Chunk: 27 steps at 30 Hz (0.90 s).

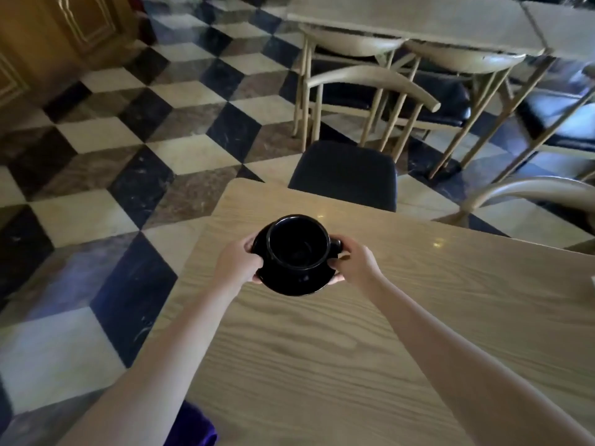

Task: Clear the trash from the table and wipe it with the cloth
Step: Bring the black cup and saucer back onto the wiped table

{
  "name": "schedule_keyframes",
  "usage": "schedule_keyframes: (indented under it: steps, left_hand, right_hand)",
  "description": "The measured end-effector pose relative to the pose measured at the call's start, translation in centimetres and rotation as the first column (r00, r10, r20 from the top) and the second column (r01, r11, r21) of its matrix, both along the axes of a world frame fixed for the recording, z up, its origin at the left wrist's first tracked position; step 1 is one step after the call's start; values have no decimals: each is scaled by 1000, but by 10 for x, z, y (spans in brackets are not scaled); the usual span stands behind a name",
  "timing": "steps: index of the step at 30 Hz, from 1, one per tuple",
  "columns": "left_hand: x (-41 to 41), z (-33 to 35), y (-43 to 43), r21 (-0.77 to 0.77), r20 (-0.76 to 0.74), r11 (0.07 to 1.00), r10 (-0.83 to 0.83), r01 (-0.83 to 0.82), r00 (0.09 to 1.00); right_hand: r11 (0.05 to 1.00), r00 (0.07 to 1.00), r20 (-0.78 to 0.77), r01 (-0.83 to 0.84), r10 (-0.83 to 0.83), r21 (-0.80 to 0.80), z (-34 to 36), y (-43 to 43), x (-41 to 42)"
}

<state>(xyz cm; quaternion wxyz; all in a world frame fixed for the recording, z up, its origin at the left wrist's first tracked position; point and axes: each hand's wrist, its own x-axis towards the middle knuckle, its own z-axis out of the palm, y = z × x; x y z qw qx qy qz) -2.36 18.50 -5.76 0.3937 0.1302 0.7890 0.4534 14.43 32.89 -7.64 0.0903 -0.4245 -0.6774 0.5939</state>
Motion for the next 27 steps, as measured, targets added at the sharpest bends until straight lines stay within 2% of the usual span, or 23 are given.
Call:
schedule_keyframes:
  steps: [6,12,20,27]
  left_hand:
    - [-52,-23,-15,-10,41,1000,17,-16,999]
    - [-87,-35,-20,-43,-68,999,-32,30,997]
    - [-103,-46,-15,-36,-104,997,-74,70,992]
    - [-100,-50,-11,-72,-134,990,-131,122,982]
  right_hand:
    - [999,999,49,-16,14,42,-19,-17,-56]
    - [998,998,64,15,-20,65,-32,-27,-90]
    - [996,994,81,62,-67,56,-36,-27,-103]
    - [999,997,66,30,-31,10,-34,-21,-97]
